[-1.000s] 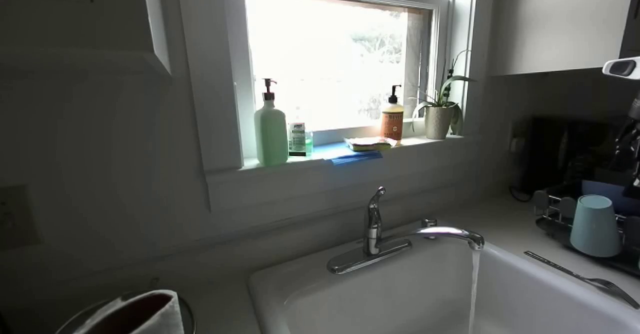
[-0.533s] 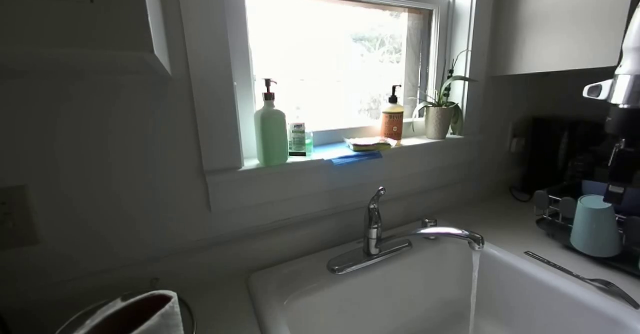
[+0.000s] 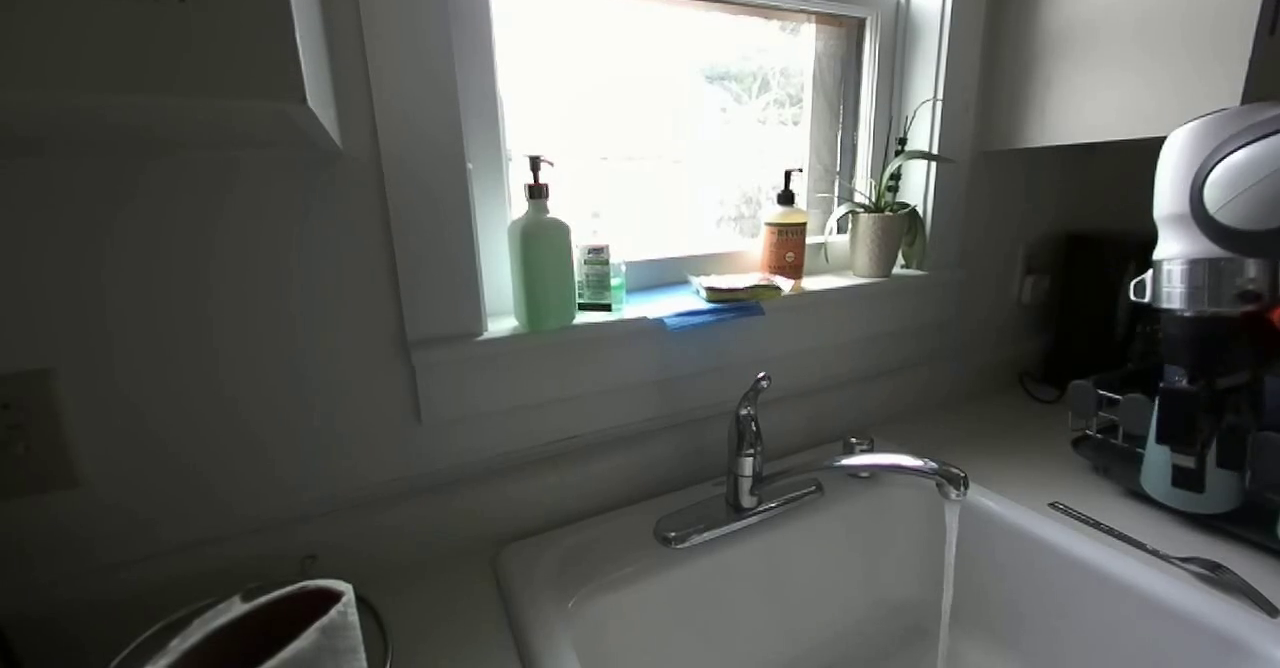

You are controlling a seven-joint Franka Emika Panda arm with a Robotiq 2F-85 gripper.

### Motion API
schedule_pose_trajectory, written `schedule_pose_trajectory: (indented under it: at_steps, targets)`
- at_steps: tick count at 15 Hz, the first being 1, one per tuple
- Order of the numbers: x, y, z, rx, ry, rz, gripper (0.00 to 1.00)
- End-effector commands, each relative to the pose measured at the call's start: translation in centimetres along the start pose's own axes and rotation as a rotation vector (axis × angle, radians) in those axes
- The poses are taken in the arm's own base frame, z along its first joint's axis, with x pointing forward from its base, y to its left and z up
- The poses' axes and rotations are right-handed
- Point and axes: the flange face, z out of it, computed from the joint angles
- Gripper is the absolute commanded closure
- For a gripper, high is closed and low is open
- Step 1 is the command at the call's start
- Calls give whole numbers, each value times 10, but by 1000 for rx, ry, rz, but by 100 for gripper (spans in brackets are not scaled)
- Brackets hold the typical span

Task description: Pick up the silver fork from the kitchen counter and rinse it with running water, put the silver fork back on the kitchen counter, close the tap

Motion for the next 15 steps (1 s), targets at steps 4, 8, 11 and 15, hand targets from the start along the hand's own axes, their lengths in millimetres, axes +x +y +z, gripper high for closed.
schedule_pose_trajectory:
  at_steps: [4, 8, 11, 15]
  targets:
    - [37, 34, 35, 44, -6, 91, 0]
    - [53, 48, 51, 24, -9, 101, 0]
    - [59, 47, 61, 6, -31, 83, 0]
    - [63, 42, 72, -11, -65, 76, 0]
